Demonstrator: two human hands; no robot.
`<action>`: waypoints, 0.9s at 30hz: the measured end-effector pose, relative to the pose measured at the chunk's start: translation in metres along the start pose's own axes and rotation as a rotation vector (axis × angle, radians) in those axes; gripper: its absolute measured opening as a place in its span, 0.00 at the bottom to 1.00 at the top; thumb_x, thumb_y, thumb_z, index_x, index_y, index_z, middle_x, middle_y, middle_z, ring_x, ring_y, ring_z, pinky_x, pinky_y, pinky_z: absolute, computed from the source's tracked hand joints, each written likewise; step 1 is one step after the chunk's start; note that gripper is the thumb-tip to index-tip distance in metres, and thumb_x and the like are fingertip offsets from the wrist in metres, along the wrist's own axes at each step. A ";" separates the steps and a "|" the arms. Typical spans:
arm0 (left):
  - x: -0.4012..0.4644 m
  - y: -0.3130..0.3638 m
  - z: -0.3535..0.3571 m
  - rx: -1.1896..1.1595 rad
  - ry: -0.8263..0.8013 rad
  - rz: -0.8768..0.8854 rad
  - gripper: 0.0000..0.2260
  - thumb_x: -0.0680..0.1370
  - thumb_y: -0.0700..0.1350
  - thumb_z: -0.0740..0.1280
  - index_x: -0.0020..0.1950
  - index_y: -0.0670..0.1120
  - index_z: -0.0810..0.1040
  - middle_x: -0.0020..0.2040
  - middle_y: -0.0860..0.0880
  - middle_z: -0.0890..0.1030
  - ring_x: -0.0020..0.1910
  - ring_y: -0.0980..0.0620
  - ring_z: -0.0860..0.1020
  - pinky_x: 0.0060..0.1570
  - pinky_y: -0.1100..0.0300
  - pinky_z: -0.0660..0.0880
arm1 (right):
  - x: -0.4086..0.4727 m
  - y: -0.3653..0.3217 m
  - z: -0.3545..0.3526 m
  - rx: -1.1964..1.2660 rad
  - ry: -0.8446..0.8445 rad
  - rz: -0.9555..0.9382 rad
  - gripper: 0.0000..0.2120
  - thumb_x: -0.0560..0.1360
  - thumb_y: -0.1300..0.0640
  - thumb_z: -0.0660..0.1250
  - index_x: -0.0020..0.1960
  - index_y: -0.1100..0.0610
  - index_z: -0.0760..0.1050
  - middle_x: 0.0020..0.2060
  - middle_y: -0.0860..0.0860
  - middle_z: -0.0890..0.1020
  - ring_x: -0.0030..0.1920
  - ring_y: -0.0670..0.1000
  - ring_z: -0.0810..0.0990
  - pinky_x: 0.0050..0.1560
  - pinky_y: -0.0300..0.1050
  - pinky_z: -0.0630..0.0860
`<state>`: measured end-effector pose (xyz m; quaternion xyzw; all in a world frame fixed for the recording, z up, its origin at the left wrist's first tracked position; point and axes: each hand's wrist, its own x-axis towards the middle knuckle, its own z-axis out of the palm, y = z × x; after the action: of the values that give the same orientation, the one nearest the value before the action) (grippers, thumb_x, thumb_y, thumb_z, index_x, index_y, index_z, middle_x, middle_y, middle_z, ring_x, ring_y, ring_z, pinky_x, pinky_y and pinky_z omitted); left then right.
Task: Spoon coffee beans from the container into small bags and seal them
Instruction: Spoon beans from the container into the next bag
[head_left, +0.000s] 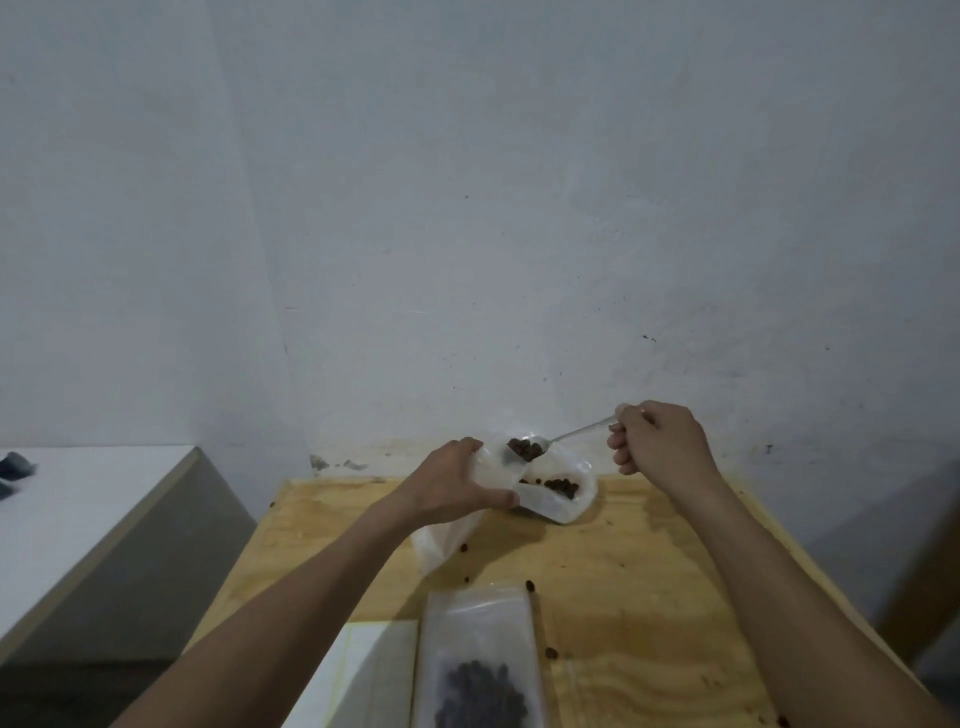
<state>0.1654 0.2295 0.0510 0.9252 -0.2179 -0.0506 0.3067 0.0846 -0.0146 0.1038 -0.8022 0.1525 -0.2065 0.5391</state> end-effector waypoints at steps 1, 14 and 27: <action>0.000 0.003 0.001 0.008 -0.002 0.000 0.35 0.70 0.63 0.76 0.70 0.46 0.72 0.59 0.51 0.76 0.53 0.50 0.75 0.41 0.61 0.68 | -0.002 -0.004 0.003 -0.060 -0.014 -0.052 0.15 0.82 0.56 0.63 0.43 0.63 0.80 0.33 0.54 0.84 0.27 0.47 0.80 0.29 0.39 0.77; 0.016 0.027 0.011 -0.400 -0.211 -0.216 0.27 0.69 0.63 0.77 0.62 0.51 0.80 0.60 0.53 0.81 0.58 0.50 0.79 0.60 0.53 0.77 | 0.010 0.036 0.000 -0.780 0.151 -0.242 0.18 0.83 0.52 0.57 0.37 0.58 0.69 0.28 0.51 0.73 0.28 0.53 0.71 0.27 0.43 0.60; 0.026 0.034 0.013 -0.440 -0.165 -0.180 0.17 0.73 0.60 0.76 0.52 0.49 0.83 0.51 0.51 0.83 0.48 0.53 0.81 0.46 0.59 0.75 | 0.004 0.101 0.013 -0.010 0.089 0.331 0.17 0.82 0.58 0.61 0.40 0.65 0.80 0.31 0.58 0.82 0.29 0.56 0.79 0.35 0.49 0.77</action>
<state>0.1735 0.1871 0.0618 0.8444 -0.1428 -0.1995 0.4762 0.0924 -0.0431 0.0065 -0.7587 0.3073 -0.1495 0.5546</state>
